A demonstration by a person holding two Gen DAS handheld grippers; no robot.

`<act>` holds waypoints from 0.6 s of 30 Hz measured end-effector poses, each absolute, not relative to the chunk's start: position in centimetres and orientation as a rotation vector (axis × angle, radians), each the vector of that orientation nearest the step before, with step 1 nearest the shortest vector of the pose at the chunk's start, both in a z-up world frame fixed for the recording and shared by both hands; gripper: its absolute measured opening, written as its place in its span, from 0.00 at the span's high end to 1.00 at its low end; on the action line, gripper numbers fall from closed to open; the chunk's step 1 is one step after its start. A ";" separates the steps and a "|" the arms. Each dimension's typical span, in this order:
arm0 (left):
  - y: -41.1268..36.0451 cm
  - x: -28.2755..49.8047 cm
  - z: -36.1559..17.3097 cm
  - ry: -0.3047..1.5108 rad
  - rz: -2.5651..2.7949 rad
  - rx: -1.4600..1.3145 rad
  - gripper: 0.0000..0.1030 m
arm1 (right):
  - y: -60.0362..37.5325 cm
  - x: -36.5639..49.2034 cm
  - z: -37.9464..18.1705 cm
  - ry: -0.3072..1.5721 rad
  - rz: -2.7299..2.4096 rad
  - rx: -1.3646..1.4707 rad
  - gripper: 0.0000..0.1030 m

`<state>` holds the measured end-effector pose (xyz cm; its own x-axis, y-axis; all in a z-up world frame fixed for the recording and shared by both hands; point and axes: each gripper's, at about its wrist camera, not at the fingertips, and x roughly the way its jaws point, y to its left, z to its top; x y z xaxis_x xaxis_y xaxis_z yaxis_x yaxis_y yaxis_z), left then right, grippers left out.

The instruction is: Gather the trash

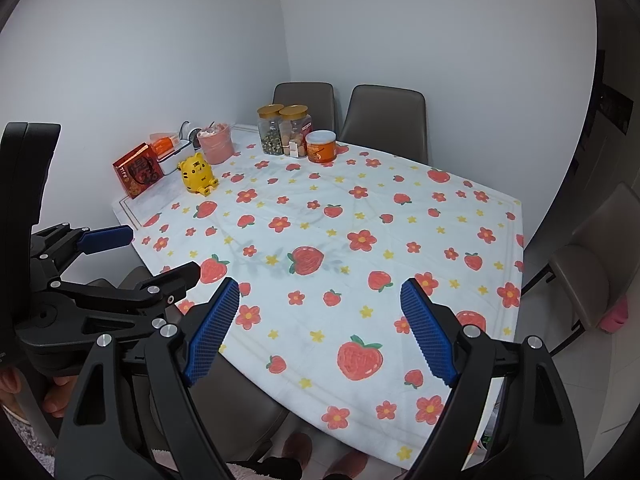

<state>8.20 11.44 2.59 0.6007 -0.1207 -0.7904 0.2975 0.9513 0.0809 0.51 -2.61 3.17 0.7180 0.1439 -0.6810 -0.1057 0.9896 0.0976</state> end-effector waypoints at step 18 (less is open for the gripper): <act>11.1 8.2 2.8 0.869 -0.260 0.217 0.13 | -3.2 0.5 3.6 0.746 0.135 0.058 0.22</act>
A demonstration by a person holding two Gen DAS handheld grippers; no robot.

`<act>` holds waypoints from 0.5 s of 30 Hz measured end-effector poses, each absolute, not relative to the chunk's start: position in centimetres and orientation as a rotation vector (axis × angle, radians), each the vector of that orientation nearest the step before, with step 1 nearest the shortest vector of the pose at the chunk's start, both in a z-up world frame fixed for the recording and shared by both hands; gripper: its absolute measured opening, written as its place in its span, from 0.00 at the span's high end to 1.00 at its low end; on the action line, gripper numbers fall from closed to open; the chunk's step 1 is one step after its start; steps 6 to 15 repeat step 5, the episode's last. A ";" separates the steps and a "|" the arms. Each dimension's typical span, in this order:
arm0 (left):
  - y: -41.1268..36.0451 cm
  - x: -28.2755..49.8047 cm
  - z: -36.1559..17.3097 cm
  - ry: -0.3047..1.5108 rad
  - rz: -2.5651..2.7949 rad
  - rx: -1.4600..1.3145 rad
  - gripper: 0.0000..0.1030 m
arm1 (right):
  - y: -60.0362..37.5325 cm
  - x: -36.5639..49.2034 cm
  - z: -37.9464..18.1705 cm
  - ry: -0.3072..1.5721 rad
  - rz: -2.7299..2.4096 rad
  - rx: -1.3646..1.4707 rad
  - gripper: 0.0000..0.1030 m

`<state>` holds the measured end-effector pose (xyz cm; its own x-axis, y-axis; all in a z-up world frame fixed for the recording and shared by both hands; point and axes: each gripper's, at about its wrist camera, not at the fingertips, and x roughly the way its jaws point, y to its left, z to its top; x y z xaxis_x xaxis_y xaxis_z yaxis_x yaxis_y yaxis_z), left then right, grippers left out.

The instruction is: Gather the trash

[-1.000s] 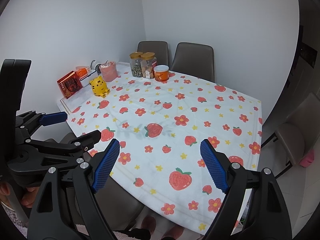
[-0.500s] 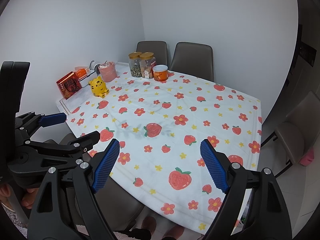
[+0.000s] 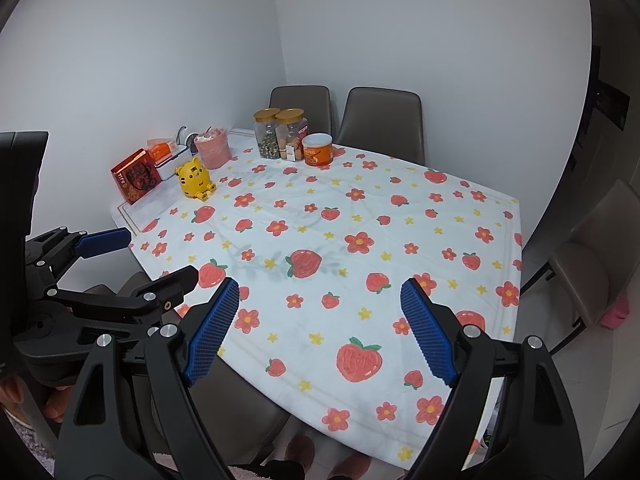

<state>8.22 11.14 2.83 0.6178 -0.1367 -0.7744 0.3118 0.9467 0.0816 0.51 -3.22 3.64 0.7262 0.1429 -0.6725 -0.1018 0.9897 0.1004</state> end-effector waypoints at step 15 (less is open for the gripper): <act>11.4 8.1 2.4 0.875 -0.251 0.207 0.13 | -3.3 0.6 3.7 0.746 0.134 0.058 0.22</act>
